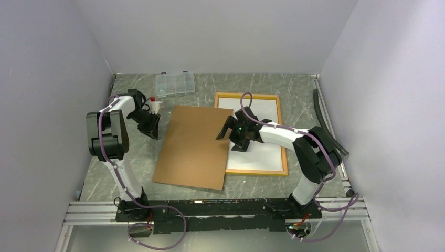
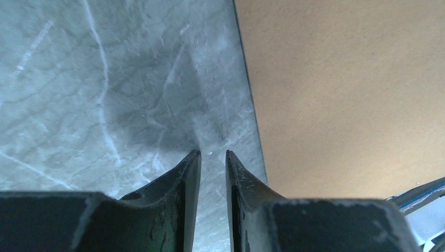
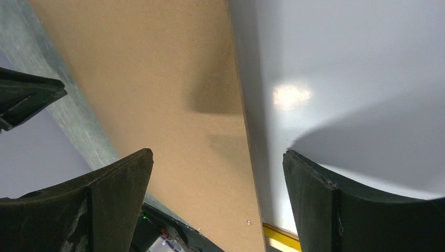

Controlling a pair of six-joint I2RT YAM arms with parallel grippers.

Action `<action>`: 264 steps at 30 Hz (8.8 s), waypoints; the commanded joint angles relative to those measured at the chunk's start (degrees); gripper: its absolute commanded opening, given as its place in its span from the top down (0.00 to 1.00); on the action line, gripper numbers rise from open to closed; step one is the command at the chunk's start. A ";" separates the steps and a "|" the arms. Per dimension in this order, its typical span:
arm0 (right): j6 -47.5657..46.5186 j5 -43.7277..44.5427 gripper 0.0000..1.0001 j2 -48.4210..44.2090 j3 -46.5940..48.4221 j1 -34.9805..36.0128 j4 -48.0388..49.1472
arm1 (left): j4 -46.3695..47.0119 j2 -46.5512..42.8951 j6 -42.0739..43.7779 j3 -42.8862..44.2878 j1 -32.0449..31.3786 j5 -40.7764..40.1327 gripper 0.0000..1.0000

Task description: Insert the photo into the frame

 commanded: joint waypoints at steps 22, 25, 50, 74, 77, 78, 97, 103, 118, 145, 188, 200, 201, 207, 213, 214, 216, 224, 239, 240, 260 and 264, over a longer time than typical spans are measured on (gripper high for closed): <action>2.40 -6.58 0.19 -0.83 -1.42 -0.26 11.57 | 8.00 4.62 -4.17 -7.41 -6.40 1.34 0.77; 3.32 -8.95 0.21 -0.51 -2.43 -0.26 15.16 | 7.63 5.26 -4.02 -6.92 -8.42 1.75 0.79; 8.17 -19.87 0.50 -7.00 -4.48 0.97 33.94 | 0.58 3.02 -0.56 -1.85 -8.81 7.65 0.84; 18.66 -7.72 1.00 -14.09 14.42 0.48 13.48 | -0.89 -44.38 23.40 2.79 -5.62 21.95 0.05; 23.41 -7.22 1.00 -15.31 15.13 -0.91 13.50 | -8.22 -50.74 32.97 1.18 -5.74 24.65 0.05; 24.55 -7.49 1.00 -15.46 15.01 -1.30 13.98 | -10.58 -52.16 35.25 1.11 -5.75 26.16 0.05; 33.12 -8.34 1.00 -16.33 14.13 -0.38 18.69 | 12.17 -66.11 65.11 -21.19 -6.21 24.95 0.31; 33.43 -7.64 1.00 -18.63 11.67 0.62 18.28 | 20.99 -66.51 63.06 -23.74 -6.40 24.73 0.51; 15.70 -20.36 0.47 -16.33 17.41 0.21 11.81 | 24.26 -65.81 56.02 -20.95 -6.44 24.30 0.97; -95.82 -17.67 0.05 -31.98 22.47 -0.30 -18.50 | -3.22 -61.69 61.90 -7.07 -6.47 36.14 0.97; -73.55 -2.22 1.00 -23.83 30.21 5.14 -2.04 | 41.65 -52.92 14.29 -0.50 -6.42 15.78 0.06; -38.28 -16.14 1.00 -11.05 49.05 -22.11 -23.13 | 27.34 -42.11 -1.56 7.46 -6.47 3.70 0.06; -35.62 -20.88 1.00 -11.06 47.28 -25.01 -23.14 | 25.40 -41.23 -1.44 7.50 -6.48 4.25 0.06; -24.63 -32.24 1.00 -19.17 25.52 -37.01 -8.94 | 17.69 -37.32 -1.91 4.84 -6.46 9.29 0.09; -25.13 -35.23 1.00 -20.59 19.12 -41.48 -8.61 | 10.59 -32.22 -3.71 3.94 -7.90 12.99 0.06; -24.92 -35.82 1.00 -20.81 17.99 -41.94 -7.82 | 10.09 -31.50 -4.68 3.57 -8.23 13.52 0.06; -24.42 -36.86 1.00 -21.06 16.16 -42.80 -6.09 | 7.75 -29.40 -5.39 4.03 -8.57 15.26 0.06; -26.25 -37.76 1.00 -18.37 13.31 -43.24 -4.39 | 10.29 -27.21 -7.49 1.99 -9.37 18.25 0.06; -26.34 -40.27 1.00 -13.86 9.03 -43.31 -0.77 | 7.42 -23.56 -6.78 3.07 -9.56 17.22 0.06; -26.37 -40.26 1.00 -13.57 8.80 -43.26 -0.60 | 7.87 -23.73 -6.69 2.58 -9.56 17.00 0.06; -25.40 -39.20 1.00 -9.16 7.69 -43.20 1.85 | 7.89 -23.86 -5.65 -0.19 -9.63 15.92 0.06; -25.28 -39.20 1.00 -8.41 8.22 -43.11 2.16 | 8.26 -24.25 -5.45 -0.79 -9.56 15.97 0.06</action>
